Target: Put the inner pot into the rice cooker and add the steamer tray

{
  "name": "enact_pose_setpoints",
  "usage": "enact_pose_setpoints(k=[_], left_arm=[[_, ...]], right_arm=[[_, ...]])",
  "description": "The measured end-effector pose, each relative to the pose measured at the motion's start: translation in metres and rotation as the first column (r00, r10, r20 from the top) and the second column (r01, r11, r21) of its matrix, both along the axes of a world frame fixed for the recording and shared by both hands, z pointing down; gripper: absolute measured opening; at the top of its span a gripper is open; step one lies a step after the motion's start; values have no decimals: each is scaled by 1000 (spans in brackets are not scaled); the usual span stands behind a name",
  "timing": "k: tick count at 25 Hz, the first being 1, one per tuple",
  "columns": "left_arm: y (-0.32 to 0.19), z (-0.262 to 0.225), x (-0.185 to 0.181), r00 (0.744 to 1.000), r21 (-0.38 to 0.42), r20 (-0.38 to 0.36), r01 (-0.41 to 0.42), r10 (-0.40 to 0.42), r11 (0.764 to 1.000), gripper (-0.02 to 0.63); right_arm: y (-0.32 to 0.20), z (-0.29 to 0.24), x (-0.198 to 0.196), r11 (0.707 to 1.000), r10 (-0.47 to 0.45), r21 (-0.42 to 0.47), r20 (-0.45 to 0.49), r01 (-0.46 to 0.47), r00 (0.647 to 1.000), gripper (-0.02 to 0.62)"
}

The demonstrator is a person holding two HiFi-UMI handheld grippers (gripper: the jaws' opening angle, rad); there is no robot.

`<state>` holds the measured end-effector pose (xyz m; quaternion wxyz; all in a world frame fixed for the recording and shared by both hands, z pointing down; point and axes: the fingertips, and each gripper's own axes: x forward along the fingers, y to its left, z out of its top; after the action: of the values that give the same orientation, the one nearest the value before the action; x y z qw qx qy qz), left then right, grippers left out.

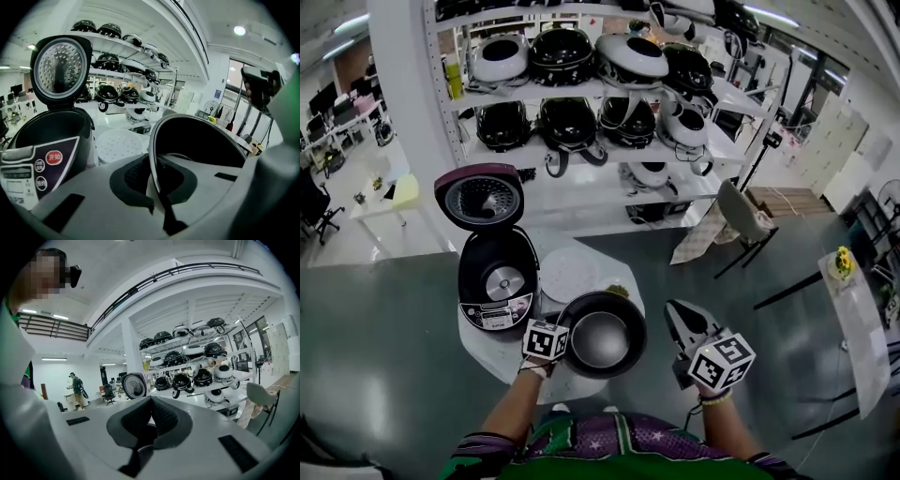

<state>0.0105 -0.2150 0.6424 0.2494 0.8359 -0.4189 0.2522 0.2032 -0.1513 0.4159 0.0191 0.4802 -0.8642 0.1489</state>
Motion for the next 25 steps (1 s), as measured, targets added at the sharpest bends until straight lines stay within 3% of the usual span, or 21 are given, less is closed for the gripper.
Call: enact_pose_setpoints(k=[15,25], left_arm=[[-8,-122,-50,993,149,-112,60,-44,987,31],[-21,-176,-123,979,201,-179,134,-98,970,32]], right_arm=[[-11,-32,-62,995,-78,69,7,77,997,8],[-16,-40,-121,989,-75,125,6,74,997,8]])
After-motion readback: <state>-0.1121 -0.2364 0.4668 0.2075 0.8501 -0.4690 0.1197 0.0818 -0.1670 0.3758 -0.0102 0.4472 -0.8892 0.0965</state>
